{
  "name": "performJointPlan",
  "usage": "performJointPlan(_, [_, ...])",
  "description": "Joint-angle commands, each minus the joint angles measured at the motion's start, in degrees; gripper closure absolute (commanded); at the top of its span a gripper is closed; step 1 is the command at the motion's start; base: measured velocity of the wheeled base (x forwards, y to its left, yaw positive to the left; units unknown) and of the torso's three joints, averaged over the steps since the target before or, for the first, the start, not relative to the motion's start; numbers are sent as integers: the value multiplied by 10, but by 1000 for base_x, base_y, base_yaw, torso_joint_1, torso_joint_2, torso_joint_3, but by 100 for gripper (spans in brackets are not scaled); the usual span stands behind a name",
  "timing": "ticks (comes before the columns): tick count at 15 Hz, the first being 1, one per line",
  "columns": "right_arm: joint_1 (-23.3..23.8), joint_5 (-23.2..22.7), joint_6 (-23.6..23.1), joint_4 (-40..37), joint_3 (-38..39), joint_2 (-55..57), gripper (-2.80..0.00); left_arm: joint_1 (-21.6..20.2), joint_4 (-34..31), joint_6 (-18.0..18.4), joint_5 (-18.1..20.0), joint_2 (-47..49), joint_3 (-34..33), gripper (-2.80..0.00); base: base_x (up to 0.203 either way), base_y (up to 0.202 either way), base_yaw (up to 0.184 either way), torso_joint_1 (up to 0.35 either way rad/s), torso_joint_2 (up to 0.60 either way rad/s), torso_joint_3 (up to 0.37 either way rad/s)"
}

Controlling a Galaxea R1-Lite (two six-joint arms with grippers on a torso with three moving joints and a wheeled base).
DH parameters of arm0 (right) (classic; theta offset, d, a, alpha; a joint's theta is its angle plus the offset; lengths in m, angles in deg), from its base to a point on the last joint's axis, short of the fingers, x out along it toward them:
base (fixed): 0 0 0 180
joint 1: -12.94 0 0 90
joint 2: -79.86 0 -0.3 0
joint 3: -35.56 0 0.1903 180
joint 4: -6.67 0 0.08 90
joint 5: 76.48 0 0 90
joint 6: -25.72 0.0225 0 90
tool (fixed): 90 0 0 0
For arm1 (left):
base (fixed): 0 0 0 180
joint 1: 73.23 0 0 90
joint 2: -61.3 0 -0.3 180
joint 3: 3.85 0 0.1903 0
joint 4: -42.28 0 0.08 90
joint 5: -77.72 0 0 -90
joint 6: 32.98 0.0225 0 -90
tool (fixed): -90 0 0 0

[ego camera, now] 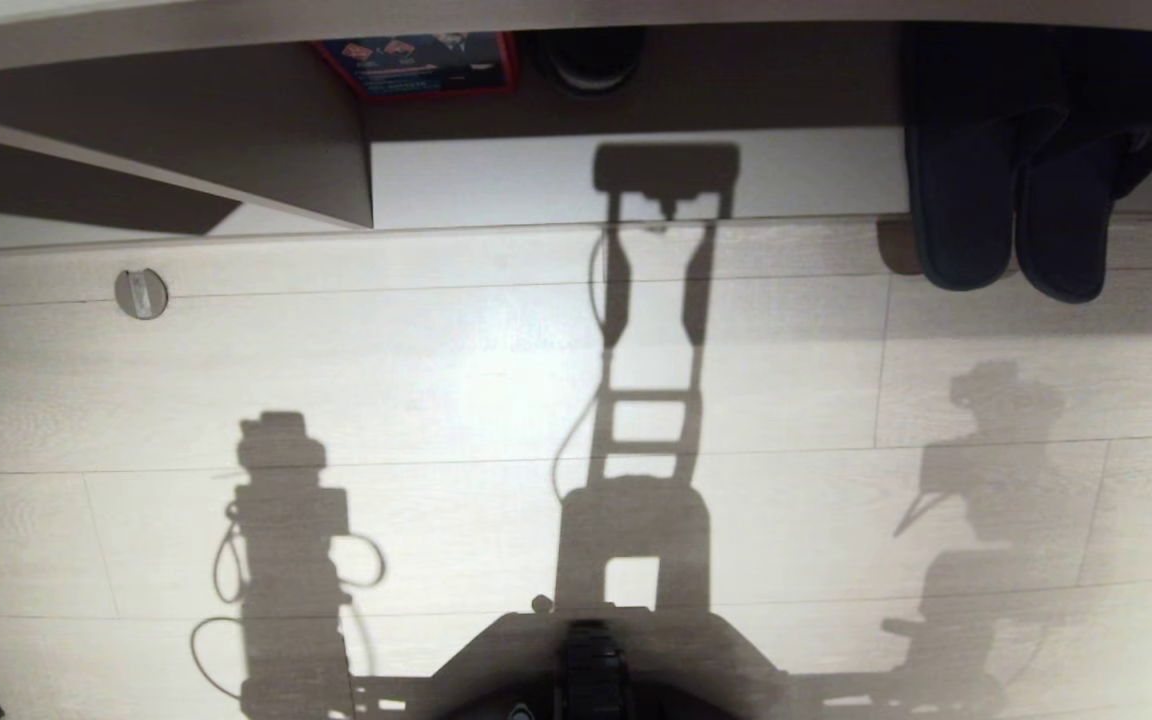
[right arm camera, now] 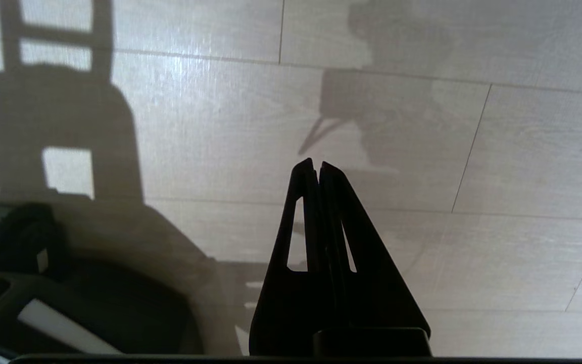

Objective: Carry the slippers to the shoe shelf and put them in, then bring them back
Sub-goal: Pick up the slippers in the shoe cabinet

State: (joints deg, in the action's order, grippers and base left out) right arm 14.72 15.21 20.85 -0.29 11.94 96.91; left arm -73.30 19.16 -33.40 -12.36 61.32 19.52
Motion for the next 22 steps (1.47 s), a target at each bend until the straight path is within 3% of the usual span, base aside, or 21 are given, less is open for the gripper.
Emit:
performJointPlan(1, [-5, 0, 0, -26, 2, -40, 0, 0, 0, 0, 0, 0, 0, 0, 0, 0, 0, 0, 0, 0])
performJointPlan(9, [-21, -18, 6, -163, 2, -163, 0, 0, 0, 0, 0, 0, 0, 0, 0, 0, 0, 0, 0, 0])
performJointPlan(17, [-21, -20, 21, -168, 2, -171, 0, 0, 0, 0, 0, 0, 0, 0, 0, 0, 0, 0, 0, 0])
performJointPlan(22, [-21, -23, 0, -165, -9, -155, 0, 0, 0, 0, 0, 0, 0, 0, 0, 0, 0, 0, 0, 0])
